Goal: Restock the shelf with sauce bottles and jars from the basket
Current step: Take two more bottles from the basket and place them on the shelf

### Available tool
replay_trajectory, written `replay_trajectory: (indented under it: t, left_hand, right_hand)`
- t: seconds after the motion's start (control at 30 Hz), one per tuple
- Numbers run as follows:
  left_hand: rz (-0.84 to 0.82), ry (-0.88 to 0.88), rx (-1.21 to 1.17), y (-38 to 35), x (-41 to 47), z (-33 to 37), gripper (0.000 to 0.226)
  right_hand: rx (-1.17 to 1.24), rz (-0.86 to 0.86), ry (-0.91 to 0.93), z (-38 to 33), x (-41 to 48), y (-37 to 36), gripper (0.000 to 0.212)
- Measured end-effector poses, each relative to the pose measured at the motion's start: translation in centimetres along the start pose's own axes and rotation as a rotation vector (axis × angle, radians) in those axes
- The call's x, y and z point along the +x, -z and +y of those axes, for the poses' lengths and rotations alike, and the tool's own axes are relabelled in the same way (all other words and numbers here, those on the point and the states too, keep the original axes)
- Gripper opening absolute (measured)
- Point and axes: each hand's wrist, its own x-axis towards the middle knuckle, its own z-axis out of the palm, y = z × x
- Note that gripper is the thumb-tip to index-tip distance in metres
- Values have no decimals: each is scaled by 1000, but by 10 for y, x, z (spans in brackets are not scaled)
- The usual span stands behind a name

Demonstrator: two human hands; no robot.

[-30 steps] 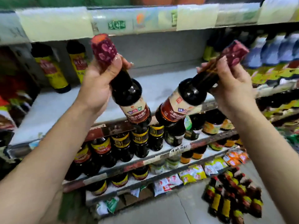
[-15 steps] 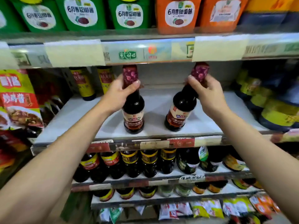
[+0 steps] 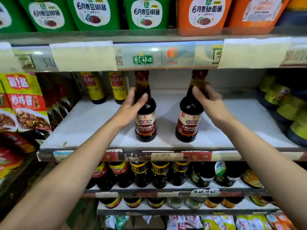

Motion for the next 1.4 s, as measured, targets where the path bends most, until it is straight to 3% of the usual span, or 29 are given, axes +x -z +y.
replay_trajectory:
  t: [0.13,0.2,0.37,0.53,0.67,0.83,1.03,1.4]
  left_hand:
    - [-43,203,32,-1,-29,-49,82]
    - [-66,247,234,-6,-35,-64,90]
    - [-88,190,345,-6,-19,-71,78]
    - [17,214,258,-15,8,-81,73]
    - [117,270,167,-16,35,-94,64]
    - [174,157,66,-10,61,-107,59]
    - [275,186,272,-5,86,-125,64]
    - [282,137,392,6,111,-138,65]
  right_hand:
    - [-77,-197,-94,45,-29,4,93]
    - [-155,-195,-139,59,-34,0,108]
    - [-288,-96,-187,70,-24,-11,90]
    - [-262,-74,-234,75,4,-32,72]
    - [-228,-47,-231,87,25,-52,75]
    - [-272,54,-193,102,50,-74,73]
    - [-318,10,-168,112,83,-89,70]
    - [-384,49,-163,121,113,-112,69]
